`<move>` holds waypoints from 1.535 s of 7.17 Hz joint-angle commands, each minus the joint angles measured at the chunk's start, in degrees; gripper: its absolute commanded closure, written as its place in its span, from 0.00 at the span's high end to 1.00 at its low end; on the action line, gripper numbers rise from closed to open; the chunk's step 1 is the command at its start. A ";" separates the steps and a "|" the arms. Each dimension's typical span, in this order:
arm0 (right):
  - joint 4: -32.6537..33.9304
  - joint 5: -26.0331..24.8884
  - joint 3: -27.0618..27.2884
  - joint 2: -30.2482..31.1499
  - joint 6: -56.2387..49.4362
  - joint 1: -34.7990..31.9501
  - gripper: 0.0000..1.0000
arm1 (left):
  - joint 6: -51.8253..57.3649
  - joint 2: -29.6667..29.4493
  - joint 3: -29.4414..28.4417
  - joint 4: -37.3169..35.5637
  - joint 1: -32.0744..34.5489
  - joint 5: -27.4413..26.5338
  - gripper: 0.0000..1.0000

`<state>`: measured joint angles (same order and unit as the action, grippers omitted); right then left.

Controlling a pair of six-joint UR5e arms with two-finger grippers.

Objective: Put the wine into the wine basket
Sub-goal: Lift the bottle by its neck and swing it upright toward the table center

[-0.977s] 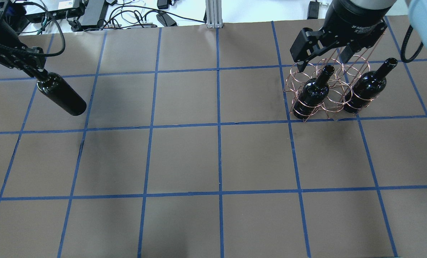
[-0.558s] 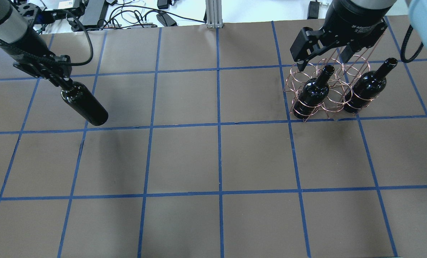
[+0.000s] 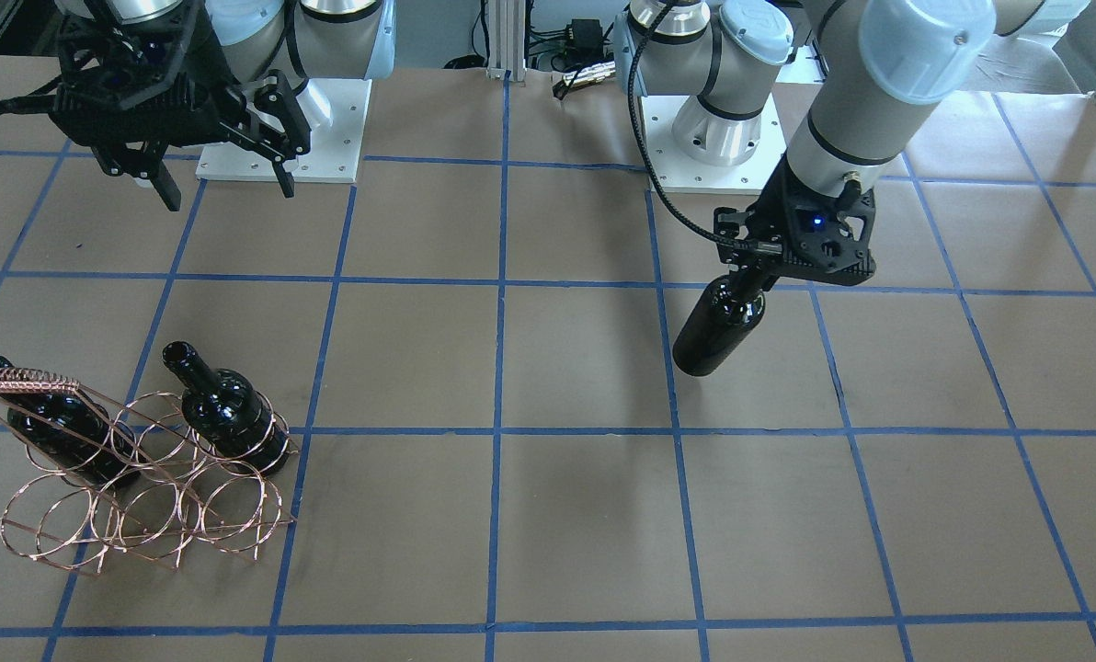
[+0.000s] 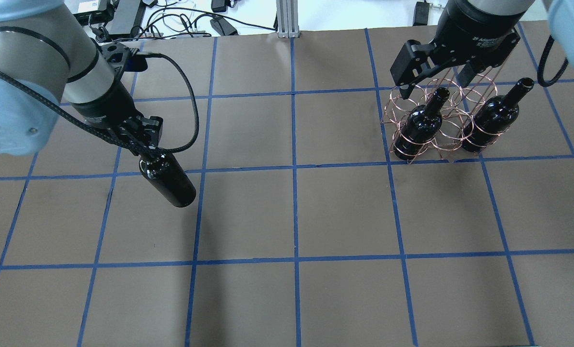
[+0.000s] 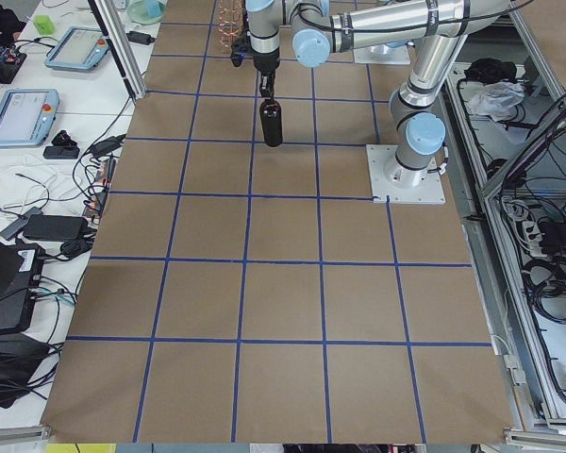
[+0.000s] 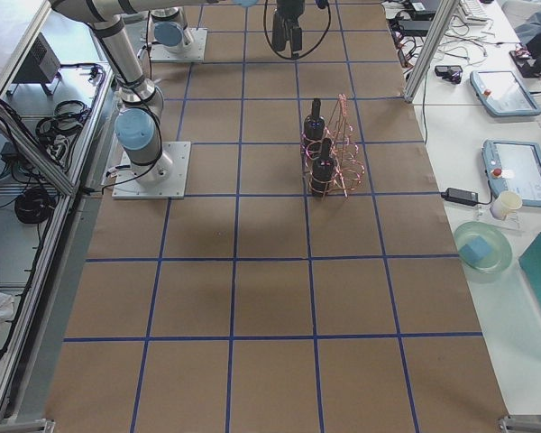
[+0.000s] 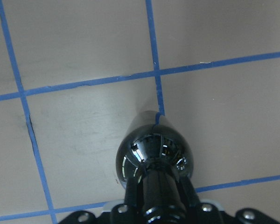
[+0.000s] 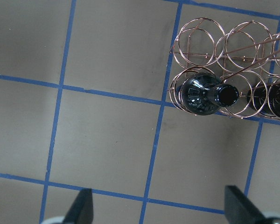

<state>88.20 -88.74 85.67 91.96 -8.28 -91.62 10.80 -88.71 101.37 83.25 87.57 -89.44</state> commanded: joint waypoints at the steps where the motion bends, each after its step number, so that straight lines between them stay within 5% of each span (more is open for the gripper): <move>1: -0.48 -0.12 0.02 -0.11 0.64 0.13 1.00 | -1.92 2.65 3.73 0.08 4.44 0.50 0.00; 11: -0.92 -0.74 0.11 -0.03 0.72 0.22 1.00 | -1.75 3.90 8.84 1.22 7.97 -0.20 0.00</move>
<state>87.41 -89.30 85.78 91.93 -7.59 -91.41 9.02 -84.61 110.26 84.40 95.47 -89.42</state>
